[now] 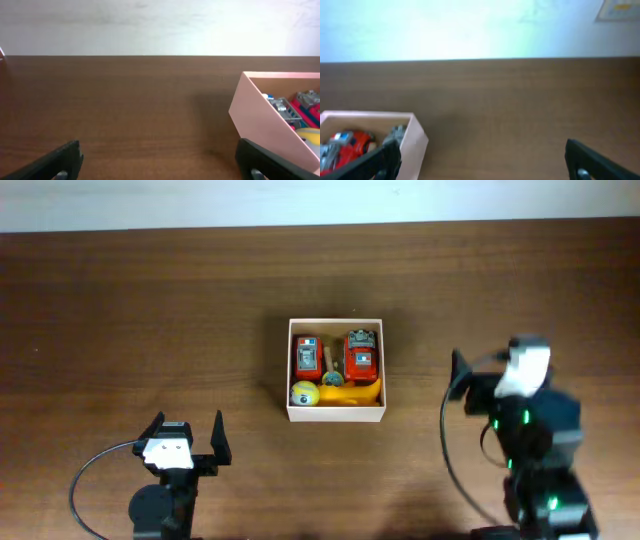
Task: Pack container
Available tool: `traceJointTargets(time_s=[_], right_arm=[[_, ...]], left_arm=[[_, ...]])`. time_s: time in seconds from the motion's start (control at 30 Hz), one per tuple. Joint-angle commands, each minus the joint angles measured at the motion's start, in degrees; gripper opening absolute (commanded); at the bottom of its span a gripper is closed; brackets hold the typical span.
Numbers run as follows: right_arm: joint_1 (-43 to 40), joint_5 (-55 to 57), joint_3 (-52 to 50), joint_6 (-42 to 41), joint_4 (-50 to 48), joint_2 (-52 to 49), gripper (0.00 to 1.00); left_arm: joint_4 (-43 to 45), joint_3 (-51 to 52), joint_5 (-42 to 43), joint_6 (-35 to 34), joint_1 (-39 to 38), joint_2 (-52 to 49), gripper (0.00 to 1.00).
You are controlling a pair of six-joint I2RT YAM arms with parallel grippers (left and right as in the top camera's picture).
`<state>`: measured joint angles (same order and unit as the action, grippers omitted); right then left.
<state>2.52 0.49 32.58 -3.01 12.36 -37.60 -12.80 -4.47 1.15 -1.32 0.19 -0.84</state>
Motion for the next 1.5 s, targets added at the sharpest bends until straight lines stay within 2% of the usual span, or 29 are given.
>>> traceJointTargets(time_s=[0.0,0.13,0.27,0.47,0.93,1.47], right_arm=[[-0.72,-2.93,-10.16,0.04,-4.98,8.83,0.99],[-0.72,-3.37,-18.82,0.02,-7.26,19.04,0.99],[-0.72,-3.37,-21.55,0.04,-6.78,24.37,0.99],[-0.68,-3.85,-21.79,0.04,-3.17,27.30,0.99],[-0.68,-5.27,-30.05,0.04,-3.17,36.09,0.99],[-0.68,-5.01,-30.05,1.27,-3.21,37.42,0.99]], left_arm=[[0.11,0.59,0.83,-0.35,0.42,0.50,0.99],[0.11,0.59,0.83,-0.35,0.42,0.50,0.99],[0.11,0.57,0.83,-0.35,0.42,0.50,0.99],[0.11,0.57,0.83,-0.35,0.42,0.50,0.99],[0.11,0.59,0.83,-0.35,0.42,0.50,0.99],[0.11,0.57,0.83,-0.35,0.42,0.50,0.99]])
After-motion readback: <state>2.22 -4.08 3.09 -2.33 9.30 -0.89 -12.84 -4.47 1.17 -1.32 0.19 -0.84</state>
